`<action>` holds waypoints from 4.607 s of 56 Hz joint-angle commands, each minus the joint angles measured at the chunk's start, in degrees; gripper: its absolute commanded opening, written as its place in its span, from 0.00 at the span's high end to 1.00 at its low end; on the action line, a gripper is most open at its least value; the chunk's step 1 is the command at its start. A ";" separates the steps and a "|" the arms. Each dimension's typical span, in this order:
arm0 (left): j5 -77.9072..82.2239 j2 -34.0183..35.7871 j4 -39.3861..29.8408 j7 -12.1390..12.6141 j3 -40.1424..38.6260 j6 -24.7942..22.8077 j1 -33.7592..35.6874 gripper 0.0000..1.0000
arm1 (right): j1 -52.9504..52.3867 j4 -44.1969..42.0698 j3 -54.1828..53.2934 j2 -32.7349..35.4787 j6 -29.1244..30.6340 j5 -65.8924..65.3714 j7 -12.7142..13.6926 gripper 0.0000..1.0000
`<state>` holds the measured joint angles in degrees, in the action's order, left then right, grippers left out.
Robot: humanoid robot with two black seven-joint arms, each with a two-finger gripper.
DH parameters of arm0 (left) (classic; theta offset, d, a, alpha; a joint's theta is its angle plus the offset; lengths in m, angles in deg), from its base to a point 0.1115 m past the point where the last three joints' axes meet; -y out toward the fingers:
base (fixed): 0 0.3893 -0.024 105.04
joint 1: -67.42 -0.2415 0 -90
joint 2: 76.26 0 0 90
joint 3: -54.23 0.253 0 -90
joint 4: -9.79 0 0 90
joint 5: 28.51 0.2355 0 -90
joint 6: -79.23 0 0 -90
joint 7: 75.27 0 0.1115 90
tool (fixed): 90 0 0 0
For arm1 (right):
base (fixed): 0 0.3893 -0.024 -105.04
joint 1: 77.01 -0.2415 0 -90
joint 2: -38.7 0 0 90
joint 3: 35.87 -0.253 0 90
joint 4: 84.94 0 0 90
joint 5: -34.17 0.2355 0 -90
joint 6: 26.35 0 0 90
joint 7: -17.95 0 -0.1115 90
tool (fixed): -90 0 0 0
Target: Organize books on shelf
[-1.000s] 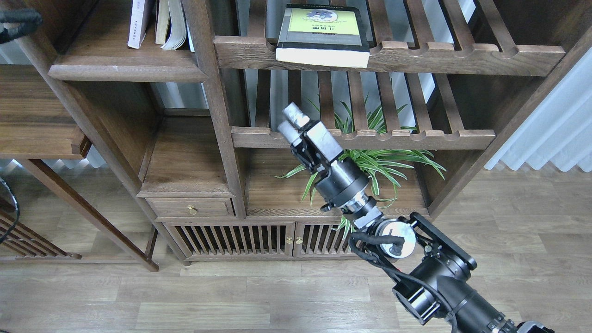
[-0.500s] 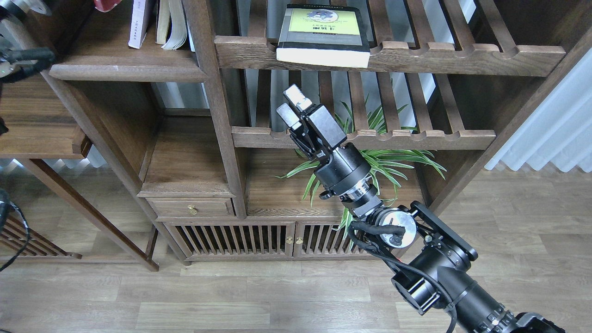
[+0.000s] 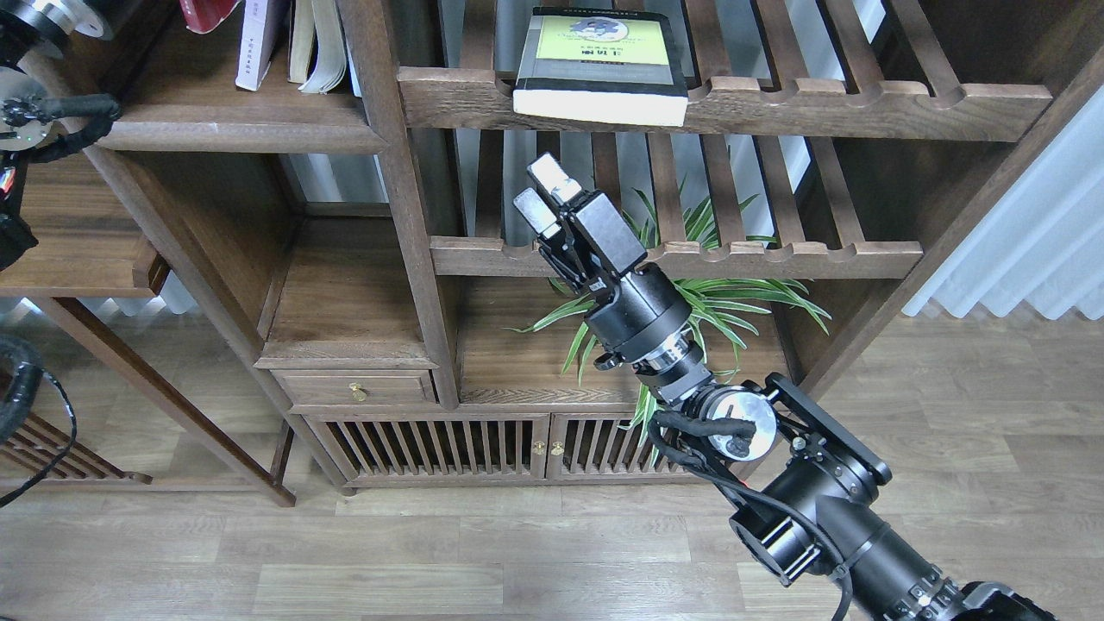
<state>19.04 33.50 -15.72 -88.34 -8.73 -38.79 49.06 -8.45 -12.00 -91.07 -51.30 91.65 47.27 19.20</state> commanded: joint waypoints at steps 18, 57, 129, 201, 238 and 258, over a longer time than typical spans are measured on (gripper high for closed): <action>0.00 -1.65 0.11 0.06 1.09 0.02 -0.88 0.41 | 0.00 0.27 -0.08 0.00 0.00 0.00 -0.20 0.00; -14.93 13.55 -30.55 0.76 -1.63 0.02 -20.12 0.06 | -2.28 0.27 -0.08 0.00 -4.70 0.00 -2.39 0.00; -22.67 18.04 -45.33 3.23 -17.98 0.02 -51.16 0.00 | -8.17 -0.08 -5.62 0.00 -20.44 0.17 -11.10 0.28; -50.16 -4.29 -47.69 3.14 -12.99 0.02 -70.23 0.02 | 20.13 10.90 11.08 4.65 0.00 -0.09 -2.92 0.97; -64.07 0.11 -53.68 2.70 5.83 0.02 -71.20 0.03 | 18.29 0.27 15.47 0.00 0.00 -0.27 4.46 0.95; -63.63 -5.08 -53.68 3.23 17.17 0.02 -70.23 0.06 | 19.34 -1.14 19.25 0.00 0.00 -0.53 4.81 0.95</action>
<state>-44.70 29.99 -69.41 -85.21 4.70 -38.78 -21.09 10.28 -12.53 -72.65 -51.30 91.65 46.83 23.89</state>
